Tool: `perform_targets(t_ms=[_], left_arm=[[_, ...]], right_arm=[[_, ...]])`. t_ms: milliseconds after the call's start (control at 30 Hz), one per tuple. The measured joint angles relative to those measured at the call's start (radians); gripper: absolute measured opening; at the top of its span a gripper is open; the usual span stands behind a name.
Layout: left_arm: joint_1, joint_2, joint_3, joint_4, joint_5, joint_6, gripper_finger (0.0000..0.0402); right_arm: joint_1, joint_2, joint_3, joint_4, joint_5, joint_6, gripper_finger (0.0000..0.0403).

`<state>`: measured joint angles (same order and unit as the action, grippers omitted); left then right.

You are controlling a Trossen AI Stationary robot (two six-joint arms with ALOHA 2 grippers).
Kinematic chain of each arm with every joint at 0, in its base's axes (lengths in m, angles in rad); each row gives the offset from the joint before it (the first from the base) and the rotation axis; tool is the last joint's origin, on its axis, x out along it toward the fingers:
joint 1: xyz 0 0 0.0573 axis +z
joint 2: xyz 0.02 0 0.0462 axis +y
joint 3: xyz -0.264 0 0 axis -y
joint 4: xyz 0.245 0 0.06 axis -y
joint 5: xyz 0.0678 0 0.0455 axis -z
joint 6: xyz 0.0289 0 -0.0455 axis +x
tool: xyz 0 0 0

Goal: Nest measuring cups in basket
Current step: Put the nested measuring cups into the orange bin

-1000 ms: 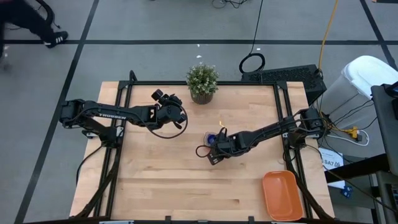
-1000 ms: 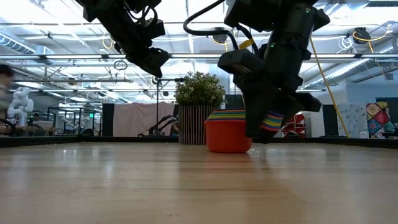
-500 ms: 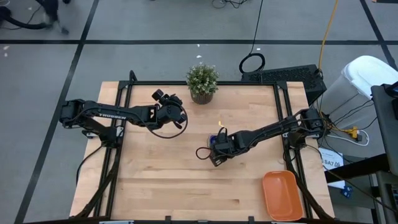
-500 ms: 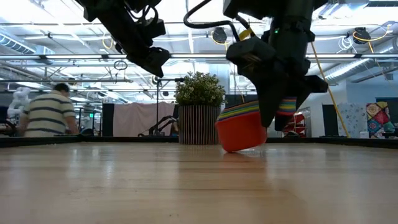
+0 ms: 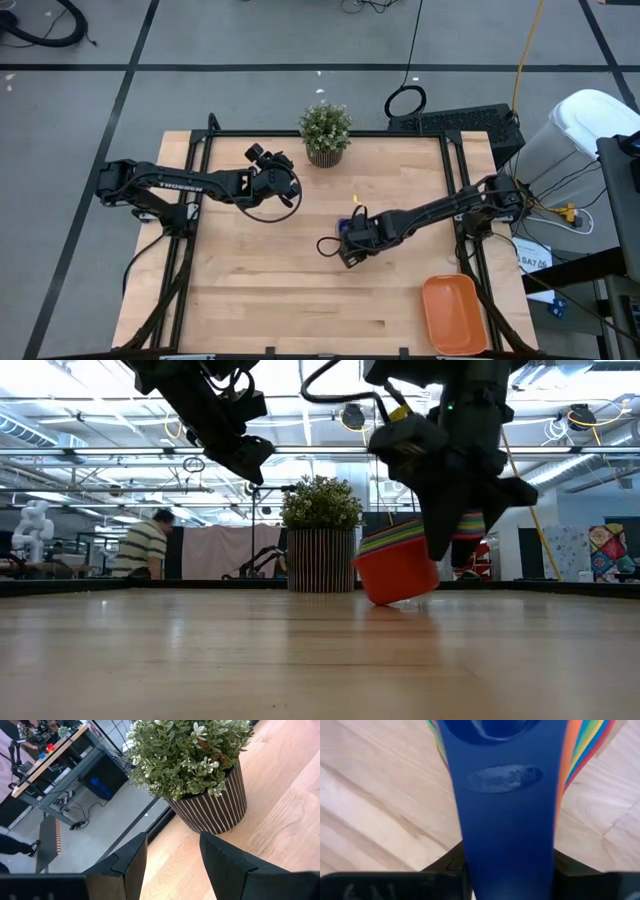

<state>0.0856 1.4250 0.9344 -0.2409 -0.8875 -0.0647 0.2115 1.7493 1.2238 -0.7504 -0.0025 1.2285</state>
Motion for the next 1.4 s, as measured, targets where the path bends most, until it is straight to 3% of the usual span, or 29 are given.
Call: perform_targets(t_ms=[200,400,867,1400], left_arm=[[0.000,0.000,0.000,0.000,0.000,0.002,0.0186],[0.000,0.000,0.000,0.000,0.000,0.004,0.0186],[0.000,0.000,0.000,0.002,0.000,0.010,0.0186],[0.000,0.000,0.000,0.007,0.000,0.010,0.0186]], right_arm=[[0.001,0.000,-0.042,0.003,-0.007,0.050,0.0189],[0.001,0.000,-0.087,0.067,-0.029,0.069,0.0216],[-0.030,0.000,-0.105,0.089,-0.026,0.037,0.0210],[-0.035,0.001,-0.017,-0.073,0.033,-0.034,0.0210]])
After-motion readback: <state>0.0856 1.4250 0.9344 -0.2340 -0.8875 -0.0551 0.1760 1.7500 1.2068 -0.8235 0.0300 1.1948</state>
